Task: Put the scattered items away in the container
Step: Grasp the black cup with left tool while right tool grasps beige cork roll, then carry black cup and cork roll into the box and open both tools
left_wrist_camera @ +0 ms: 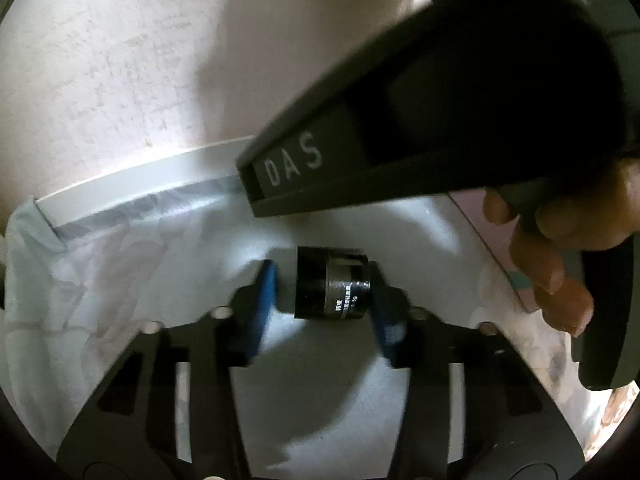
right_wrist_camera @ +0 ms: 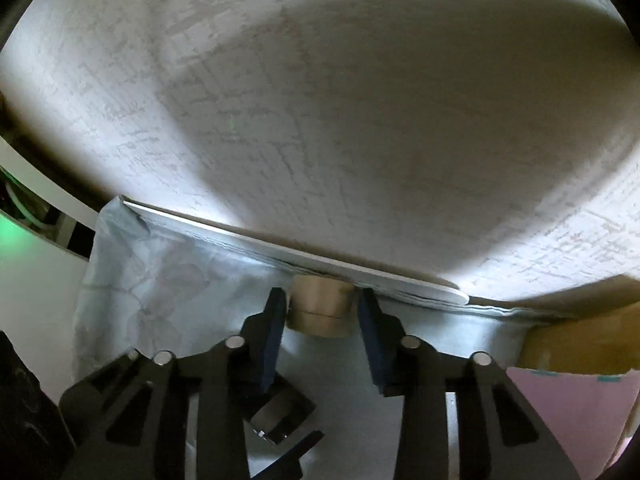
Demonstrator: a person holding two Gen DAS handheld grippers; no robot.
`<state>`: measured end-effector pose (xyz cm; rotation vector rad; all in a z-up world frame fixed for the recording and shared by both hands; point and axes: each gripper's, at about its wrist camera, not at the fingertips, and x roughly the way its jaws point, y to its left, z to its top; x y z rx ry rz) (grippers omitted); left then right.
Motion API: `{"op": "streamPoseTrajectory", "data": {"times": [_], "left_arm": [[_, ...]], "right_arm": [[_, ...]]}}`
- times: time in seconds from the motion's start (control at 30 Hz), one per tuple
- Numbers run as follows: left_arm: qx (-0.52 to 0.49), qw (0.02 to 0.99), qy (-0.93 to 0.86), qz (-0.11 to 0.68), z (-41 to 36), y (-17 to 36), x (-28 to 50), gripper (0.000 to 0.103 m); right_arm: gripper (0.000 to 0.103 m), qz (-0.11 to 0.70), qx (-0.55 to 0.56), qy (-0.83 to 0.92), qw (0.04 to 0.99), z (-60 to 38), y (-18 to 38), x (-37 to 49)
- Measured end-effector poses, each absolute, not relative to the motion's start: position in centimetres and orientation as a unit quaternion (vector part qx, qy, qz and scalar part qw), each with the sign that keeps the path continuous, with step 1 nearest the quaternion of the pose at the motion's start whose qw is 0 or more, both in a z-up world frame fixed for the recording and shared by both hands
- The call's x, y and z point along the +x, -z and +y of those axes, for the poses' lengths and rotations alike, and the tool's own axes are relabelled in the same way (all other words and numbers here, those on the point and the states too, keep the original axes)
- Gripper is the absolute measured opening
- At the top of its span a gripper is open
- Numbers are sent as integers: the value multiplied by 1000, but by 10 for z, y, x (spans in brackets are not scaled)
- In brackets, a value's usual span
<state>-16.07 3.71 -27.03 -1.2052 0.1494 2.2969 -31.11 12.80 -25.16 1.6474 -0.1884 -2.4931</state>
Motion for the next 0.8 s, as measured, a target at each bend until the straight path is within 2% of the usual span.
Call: {"op": "streamPoseTrajectory", "data": {"times": [0.03,0.33,0.8], "left_arm": [[-444,267,-853,55,37,270,-160,30],[-455,248,-854,44,31,254,-149,30],[-431,218,-875,23,39,151,-114,28]], "right_arm": [[32,-62,548,831,75,127,252,-311],[31,-74,534,839,79,127,239,-301],[31,-72,481,864,132,146,123,-240]]}}
